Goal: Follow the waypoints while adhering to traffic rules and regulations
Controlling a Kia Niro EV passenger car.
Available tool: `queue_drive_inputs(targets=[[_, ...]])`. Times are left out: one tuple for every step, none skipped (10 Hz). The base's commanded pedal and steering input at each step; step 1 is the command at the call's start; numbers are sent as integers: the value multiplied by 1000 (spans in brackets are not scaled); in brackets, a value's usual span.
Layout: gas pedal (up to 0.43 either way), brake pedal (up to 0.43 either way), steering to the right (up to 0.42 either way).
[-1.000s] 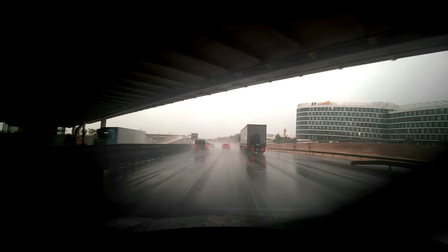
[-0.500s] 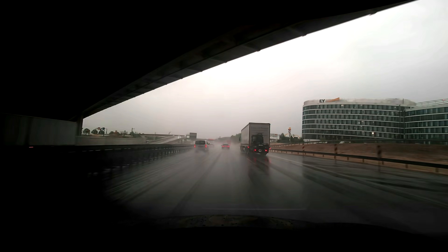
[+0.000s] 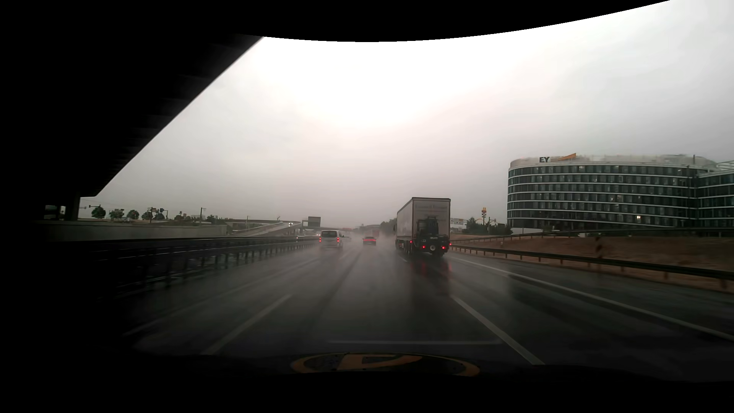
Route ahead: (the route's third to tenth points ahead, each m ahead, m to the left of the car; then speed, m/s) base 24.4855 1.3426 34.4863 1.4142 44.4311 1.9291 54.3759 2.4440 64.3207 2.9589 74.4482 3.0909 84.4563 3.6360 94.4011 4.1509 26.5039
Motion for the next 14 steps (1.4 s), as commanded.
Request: queue_drive_inputs(targets=[[209, 0, -5], [209, 0, -5], [209, 0, -5], [209, 0, -4], [209, 0, -5], [220, 0, -5], [220, 0, -5], [220, 0, -5], [220, 0, -5], [220, 0, -5], [220, 0, -5], [220, 0, -4], [220, 0, -4], [220, 0, -4]])
